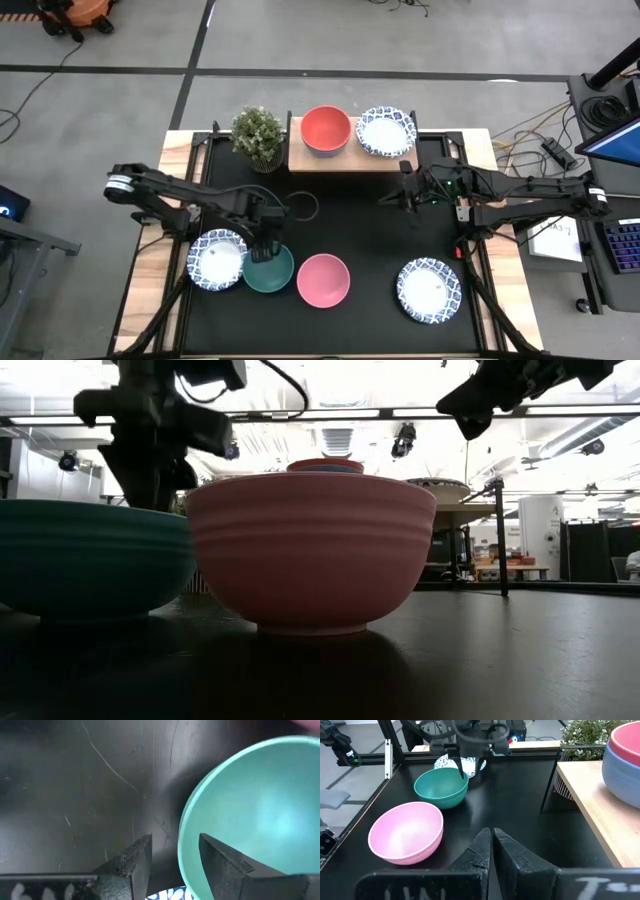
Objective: Place and stack bowls onto a shelf
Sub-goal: Stack the green bowl on top of the orange bowl
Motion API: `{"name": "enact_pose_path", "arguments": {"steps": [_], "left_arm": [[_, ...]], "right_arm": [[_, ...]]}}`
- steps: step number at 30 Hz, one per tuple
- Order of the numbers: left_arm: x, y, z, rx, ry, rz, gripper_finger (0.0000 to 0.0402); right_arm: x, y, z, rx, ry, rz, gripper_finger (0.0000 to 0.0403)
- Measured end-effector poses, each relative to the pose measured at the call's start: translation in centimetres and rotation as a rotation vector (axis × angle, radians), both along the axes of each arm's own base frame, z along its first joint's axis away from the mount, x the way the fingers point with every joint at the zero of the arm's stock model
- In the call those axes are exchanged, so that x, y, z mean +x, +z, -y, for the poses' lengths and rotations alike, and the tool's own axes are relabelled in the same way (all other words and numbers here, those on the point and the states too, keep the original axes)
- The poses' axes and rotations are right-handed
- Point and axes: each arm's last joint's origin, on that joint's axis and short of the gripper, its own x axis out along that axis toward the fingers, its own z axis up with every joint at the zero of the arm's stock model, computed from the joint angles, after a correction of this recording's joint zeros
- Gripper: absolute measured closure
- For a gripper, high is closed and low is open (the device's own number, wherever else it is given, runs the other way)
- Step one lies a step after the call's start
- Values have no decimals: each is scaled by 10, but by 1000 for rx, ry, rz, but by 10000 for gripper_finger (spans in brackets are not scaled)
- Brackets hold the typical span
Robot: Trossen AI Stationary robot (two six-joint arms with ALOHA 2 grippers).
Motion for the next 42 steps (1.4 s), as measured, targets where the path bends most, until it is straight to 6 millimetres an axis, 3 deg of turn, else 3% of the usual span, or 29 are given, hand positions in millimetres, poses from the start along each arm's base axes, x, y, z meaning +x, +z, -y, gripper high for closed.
{"name": "enact_pose_path", "arguments": {"steps": [9, 14, 21, 28, 31, 35, 42], "left_arm": [[8, -18, 2, -2, -20, -71, 265], [8, -18, 2, -14, -22, -74, 304], [8, -18, 2, -14, -22, -73, 390], [7, -16, 2, -14, -21, -67, 399], [8, -4, 2, -31, -24, -23, 399], [12, 27, 2, -46, -48, 86, 400], [23, 106, -21, 27, -27, 306, 401]], "right_arm": [[1, -1, 0, -18, 7, -3, 394], [1, -1, 0, -22, 8, -3, 394], [1, -3, 0, -23, 9, -8, 394], [0, -4, 0, -8, 4, -14, 394], [-1, -5, 0, 12, -2, -38, 394], [-4, -9, -1, 46, -13, -88, 394], [-7, -15, -1, 93, -31, -155, 394]]}}
